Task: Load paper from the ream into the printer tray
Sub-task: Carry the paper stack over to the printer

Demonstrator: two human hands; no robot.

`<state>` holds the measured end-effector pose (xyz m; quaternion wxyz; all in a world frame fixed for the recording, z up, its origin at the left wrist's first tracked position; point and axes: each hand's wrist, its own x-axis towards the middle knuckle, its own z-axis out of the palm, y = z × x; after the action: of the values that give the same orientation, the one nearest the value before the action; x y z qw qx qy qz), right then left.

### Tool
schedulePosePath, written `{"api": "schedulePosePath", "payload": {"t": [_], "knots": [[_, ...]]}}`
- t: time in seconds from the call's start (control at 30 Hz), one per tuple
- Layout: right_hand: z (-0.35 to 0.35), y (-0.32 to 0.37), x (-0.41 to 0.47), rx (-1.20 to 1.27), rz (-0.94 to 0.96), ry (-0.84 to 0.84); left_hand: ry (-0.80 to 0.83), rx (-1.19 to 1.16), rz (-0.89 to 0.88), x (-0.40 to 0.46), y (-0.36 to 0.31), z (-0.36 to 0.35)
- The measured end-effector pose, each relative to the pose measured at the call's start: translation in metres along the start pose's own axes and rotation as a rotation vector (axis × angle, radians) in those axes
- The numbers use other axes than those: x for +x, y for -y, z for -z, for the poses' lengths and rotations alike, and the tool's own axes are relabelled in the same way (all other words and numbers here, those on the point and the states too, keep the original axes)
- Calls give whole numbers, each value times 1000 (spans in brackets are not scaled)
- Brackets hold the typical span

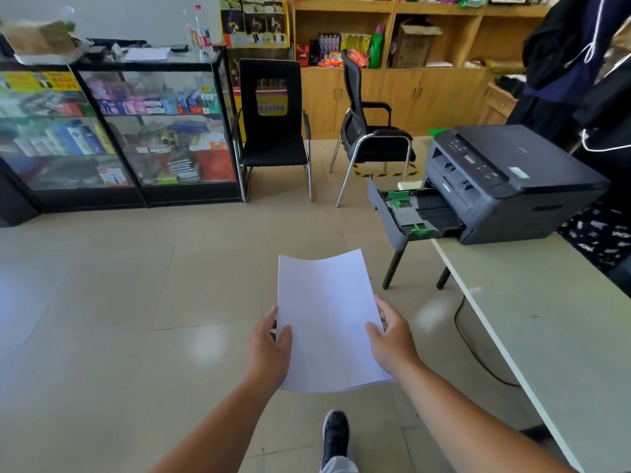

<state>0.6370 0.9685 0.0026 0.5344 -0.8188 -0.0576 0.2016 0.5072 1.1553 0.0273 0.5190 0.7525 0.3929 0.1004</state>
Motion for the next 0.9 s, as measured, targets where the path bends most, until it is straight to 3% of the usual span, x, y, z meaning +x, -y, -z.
{"api": "schedulePosePath", "payload": {"t": [0.43, 0.9], "knots": [[-14, 67, 211, 38, 61, 83, -68, -25, 32, 184, -78, -31], [-52, 140, 364, 2, 59, 94, -78, -36, 29, 352, -123, -31]]}}
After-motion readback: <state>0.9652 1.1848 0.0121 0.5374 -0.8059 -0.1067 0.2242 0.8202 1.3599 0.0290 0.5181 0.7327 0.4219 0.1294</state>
